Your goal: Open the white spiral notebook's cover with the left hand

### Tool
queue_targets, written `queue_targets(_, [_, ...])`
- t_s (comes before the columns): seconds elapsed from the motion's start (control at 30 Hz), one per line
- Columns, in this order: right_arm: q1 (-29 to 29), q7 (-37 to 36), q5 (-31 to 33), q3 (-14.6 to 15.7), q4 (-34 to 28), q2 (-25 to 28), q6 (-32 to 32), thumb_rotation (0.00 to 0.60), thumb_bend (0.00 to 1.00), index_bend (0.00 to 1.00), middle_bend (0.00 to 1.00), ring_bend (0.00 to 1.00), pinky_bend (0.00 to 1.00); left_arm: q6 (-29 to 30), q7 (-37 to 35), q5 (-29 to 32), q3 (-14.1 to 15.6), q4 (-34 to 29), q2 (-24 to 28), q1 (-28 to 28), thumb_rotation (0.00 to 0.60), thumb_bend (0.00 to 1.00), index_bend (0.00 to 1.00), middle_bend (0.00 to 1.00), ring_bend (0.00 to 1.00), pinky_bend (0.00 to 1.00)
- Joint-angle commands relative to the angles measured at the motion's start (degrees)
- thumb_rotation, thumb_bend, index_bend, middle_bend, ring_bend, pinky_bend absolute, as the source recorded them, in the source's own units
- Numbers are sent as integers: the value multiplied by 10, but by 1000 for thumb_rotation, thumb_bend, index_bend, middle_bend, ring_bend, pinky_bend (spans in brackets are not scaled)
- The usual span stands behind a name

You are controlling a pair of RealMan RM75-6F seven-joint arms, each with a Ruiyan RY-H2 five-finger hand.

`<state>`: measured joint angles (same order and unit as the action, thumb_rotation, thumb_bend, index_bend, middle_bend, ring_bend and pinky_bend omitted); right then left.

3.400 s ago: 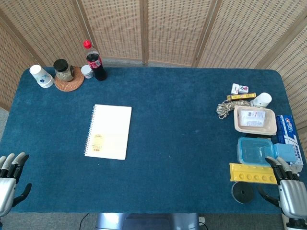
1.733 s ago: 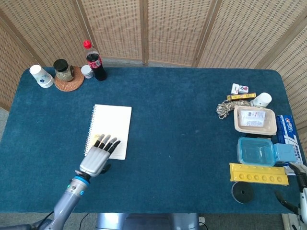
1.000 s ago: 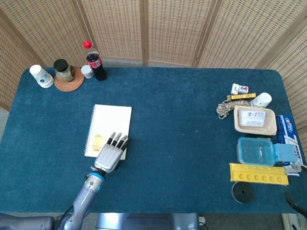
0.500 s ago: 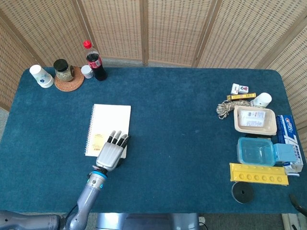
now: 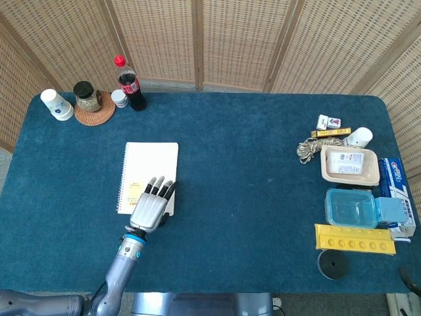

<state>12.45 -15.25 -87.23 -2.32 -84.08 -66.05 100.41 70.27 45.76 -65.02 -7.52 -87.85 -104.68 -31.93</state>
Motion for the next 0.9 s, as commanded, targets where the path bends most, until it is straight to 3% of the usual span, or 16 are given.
queue_targets(0.03, [1, -1, 1, -1, 0, 0, 1, 600, 260, 138, 213, 114, 180, 3, -5, 2, -4, 4, 1, 0, 600, 324, 130, 185, 81, 104])
queue_targets(0.27, [4, -4, 0, -4, 1, 0, 6, 600, 261, 138, 213, 114, 179, 47, -50, -37, 0, 9, -4, 18, 600, 361, 119, 185, 82, 121])
queue_targets(0.5, [4, -7, -2, -6, 4, -3, 11, 600, 260, 137, 213, 114, 179, 120, -145, -83, 1, 20, -3, 60, 600, 369, 108, 196, 82, 128])
queue_targets(0.77, [5, -6, -14, -7, 2, -2, 22, 600, 260, 137, 213, 114, 180, 234, -290, -133, -23, 25, 16, 122, 600, 382, 85, 202, 81, 151])
queue_targets(0.9, [4, -2, -19, -7, -3, -1, 24, 600, 259, 136, 213, 114, 179, 267, -331, -128, -39, 7, 41, 151, 600, 383, 80, 203, 81, 164])
